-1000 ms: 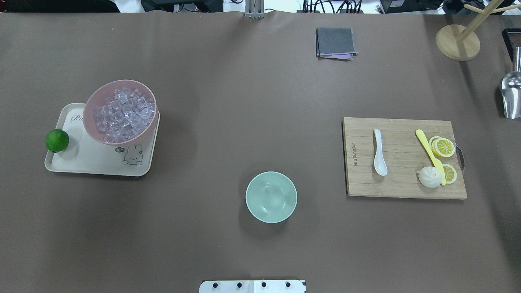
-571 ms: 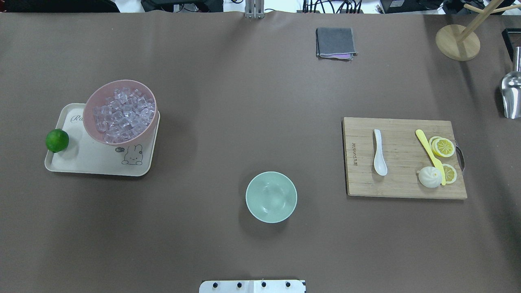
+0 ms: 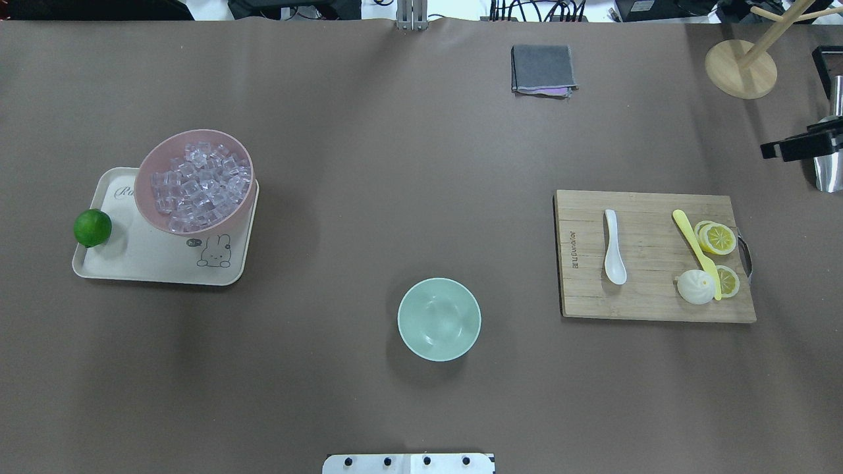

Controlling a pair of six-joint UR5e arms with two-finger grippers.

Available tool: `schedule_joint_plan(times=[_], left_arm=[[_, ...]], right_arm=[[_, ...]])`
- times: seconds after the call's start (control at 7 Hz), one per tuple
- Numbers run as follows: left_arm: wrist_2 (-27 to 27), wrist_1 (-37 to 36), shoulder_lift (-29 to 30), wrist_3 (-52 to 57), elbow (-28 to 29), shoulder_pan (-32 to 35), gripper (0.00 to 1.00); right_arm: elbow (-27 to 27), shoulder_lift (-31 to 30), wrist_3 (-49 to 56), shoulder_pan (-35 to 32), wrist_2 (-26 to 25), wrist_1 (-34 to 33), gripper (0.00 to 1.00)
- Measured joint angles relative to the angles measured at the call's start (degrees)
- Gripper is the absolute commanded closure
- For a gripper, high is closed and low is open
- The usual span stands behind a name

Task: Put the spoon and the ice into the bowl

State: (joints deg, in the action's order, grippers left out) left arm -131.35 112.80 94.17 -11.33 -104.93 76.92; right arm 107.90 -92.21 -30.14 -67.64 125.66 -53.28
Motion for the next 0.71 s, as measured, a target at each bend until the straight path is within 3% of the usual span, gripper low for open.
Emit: schedule_joint_plan(times=[0.29, 0.71], left_arm=[[2.9, 1.3, 3.4, -11.8, 0.0, -8.7, 0.01], [13.2, 1.5, 8.8, -25.1, 0.6, -22.0, 0.02]], right_arm=[[1.6, 0.8, -10.0, 8.9, -10.3, -0.1, 0.01], [2.1, 1.5, -16.3, 16.8, -19.7, -0.9, 0.01]])
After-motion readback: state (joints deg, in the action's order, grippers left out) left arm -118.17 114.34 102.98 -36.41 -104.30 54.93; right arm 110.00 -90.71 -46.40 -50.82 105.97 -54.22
